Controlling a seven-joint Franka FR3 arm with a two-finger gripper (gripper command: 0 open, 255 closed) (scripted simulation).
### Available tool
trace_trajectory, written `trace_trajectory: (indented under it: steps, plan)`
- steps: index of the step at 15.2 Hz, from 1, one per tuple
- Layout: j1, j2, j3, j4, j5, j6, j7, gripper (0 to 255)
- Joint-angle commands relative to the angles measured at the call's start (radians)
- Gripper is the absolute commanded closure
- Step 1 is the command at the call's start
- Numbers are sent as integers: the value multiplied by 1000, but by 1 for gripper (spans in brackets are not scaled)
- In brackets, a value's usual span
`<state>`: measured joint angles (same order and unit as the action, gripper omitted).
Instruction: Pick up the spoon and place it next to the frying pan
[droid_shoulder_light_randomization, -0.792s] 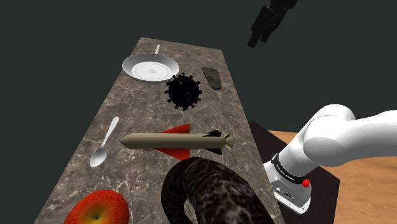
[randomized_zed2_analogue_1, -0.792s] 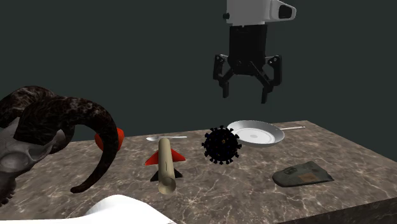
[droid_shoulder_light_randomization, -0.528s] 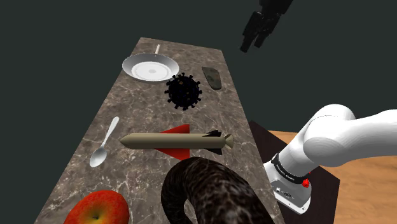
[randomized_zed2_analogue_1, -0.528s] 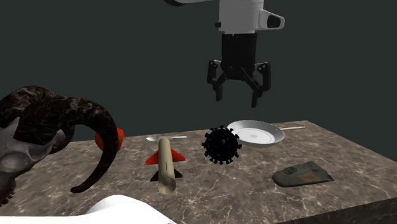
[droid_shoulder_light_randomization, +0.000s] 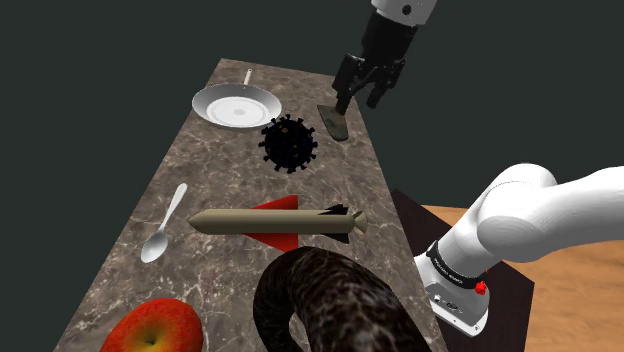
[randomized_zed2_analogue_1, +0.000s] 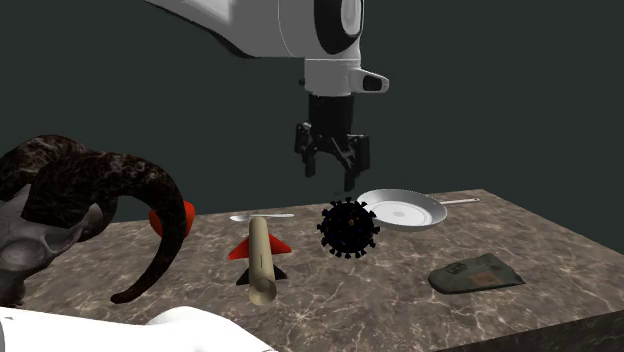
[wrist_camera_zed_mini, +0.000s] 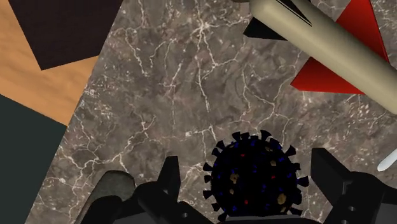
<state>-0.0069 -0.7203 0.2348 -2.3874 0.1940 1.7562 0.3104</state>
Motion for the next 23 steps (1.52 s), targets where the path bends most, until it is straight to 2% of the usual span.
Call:
trace_trajectory:
  steps: [1, 8, 13, 18, 23]
  plan:
    - [2, 38, 48, 3, 33, 37, 75, 0]
    - [-9, 214, 203, 38, 104, 186, 308, 0]
    - [-32, 381, 313, 105, 105, 296, 485, 0]
    - [-56, 584, 412, 205, 36, 399, 686, 0]
    - [-38, 819, 462, 339, -109, 476, 916, 0]
